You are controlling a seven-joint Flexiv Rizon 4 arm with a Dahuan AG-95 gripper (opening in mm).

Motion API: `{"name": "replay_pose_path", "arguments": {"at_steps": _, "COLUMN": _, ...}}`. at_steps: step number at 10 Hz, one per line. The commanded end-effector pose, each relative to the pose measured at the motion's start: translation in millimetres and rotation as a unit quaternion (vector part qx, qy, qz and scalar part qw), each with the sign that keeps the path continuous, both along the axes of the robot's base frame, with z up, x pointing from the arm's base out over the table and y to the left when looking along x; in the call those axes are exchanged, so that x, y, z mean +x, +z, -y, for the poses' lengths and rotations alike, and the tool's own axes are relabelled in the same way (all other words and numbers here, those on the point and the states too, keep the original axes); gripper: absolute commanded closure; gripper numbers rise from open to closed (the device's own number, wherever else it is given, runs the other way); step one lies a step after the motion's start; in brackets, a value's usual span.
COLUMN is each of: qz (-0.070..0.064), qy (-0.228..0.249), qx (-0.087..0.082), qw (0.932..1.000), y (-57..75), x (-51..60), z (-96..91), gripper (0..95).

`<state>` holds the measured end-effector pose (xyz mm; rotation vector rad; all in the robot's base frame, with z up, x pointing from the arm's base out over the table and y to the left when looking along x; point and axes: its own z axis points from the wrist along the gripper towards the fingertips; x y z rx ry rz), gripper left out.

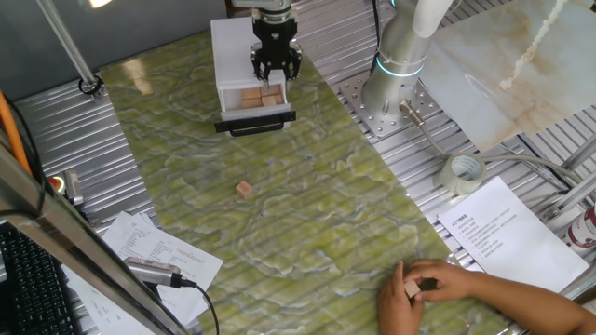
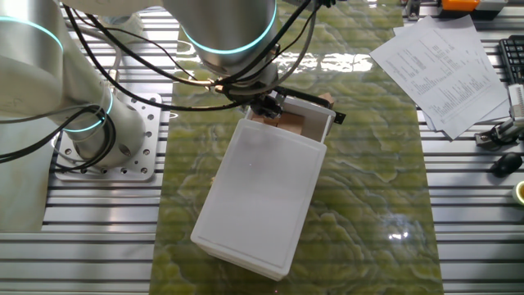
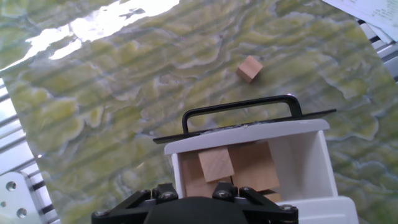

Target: Take something out of a drawer

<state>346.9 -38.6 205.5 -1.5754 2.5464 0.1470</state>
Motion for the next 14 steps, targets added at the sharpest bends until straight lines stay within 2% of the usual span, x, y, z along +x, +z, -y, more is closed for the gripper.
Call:
{"name": "replay_pose_path", "arguments": {"at_steps": 1, "qz": 0.002, "qy": -0.004, "qx": -0.004, "qw": 1.0, "y": -0.7, "x": 1.0, "z": -0.7, "gripper": 57.0}}
{"name": "replay_pose_path", "arguments": {"at_steps": 14, "qz": 0.003, "qy": -0.009, "qx": -0.003, "qw": 1.0, "y": -0.7, "x": 1.0, "z": -0.6, "gripper": 57.0}}
